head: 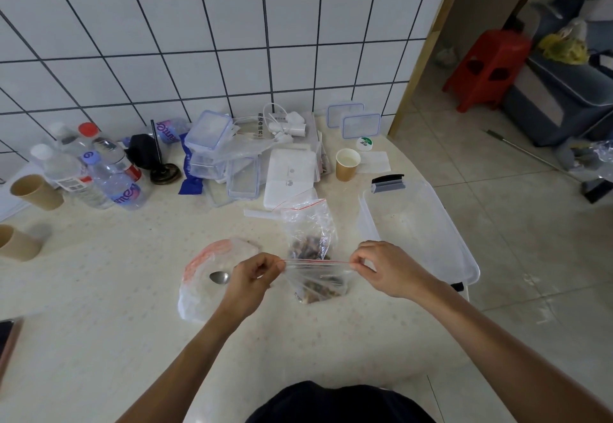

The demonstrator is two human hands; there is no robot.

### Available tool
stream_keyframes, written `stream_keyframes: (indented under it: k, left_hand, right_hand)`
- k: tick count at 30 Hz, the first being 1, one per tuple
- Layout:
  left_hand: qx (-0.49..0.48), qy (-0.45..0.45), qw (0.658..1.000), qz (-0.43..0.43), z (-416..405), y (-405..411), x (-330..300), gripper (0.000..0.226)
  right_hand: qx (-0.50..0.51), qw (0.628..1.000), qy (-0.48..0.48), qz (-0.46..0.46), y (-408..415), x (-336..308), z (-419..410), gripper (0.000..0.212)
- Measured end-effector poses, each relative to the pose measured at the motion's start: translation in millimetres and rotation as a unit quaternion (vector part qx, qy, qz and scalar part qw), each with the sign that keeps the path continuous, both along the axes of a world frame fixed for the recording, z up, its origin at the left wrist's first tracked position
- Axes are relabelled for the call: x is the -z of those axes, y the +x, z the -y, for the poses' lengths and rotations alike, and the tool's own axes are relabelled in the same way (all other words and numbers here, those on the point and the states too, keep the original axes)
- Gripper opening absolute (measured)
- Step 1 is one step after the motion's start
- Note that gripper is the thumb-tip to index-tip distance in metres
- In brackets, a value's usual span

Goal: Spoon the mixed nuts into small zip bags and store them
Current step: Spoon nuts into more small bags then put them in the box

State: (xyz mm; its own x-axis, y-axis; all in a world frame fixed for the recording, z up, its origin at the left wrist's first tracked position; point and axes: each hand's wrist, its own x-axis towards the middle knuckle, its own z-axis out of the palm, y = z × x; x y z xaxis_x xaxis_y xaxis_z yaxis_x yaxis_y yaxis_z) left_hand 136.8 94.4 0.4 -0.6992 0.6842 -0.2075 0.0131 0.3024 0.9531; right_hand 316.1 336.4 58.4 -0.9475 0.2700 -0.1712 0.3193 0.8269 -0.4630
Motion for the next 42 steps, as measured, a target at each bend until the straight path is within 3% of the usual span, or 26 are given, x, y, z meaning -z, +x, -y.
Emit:
stream_keyframes:
  k: [8,11,13,15,17,20,24,27,31,35,39,42]
  left_hand:
    - [0.026,-0.027,0.999,0.014,2,0,5,0.014]
    - [0.025,-0.015,0.999,0.015,4,-6,2,0.017]
    - [0.011,-0.003,1.0,0.023,4,-14,3,0.025]
    - [-0.026,-0.005,0.999,0.045,-3,-25,8,0.03]
    - [-0.061,-0.029,0.996,0.066,-15,-37,18,0.026]
    - [-0.089,-0.066,0.987,0.115,-37,-53,31,0.018]
    - [-0.073,-0.126,0.967,0.208,-61,-62,46,0.04]
    - [-0.095,-0.092,0.943,0.305,-78,-63,53,0.043]
    - [-0.098,-0.01,0.922,0.375,-87,-67,49,0.015]
    - [-0.068,0.022,0.939,0.336,-83,-70,38,0.016]
    - [-0.071,0.048,0.97,0.229,-81,-68,23,0.008]
    - [-0.034,0.065,0.985,0.156,-75,-62,14,0.011]
  right_hand:
    - [0.046,0.991,-0.112,0.049,-3,2,-11,0.016]
    - [0.054,0.987,-0.138,0.06,-8,-2,-22,0.032]
    - [0.08,0.985,-0.15,0.038,-18,-4,-28,0.037]
    - [0.113,0.979,-0.169,-0.006,-34,-4,-33,0.028]
    - [0.142,0.976,-0.162,-0.034,-53,0,-35,0.026]
    - [0.164,0.979,-0.121,-0.02,-84,6,-36,0.047]
    - [0.177,0.976,-0.122,0.025,-118,19,-35,0.071]
    - [0.203,0.967,-0.148,0.049,-133,32,-33,0.072]
    - [0.262,0.94,-0.216,0.021,-141,40,-33,0.055]
    - [0.266,0.936,-0.23,-0.023,-132,31,-34,0.015]
    - [0.246,0.931,-0.267,-0.041,-109,14,-38,0.013]
    - [0.216,0.946,-0.241,-0.029,-89,8,-42,0.009]
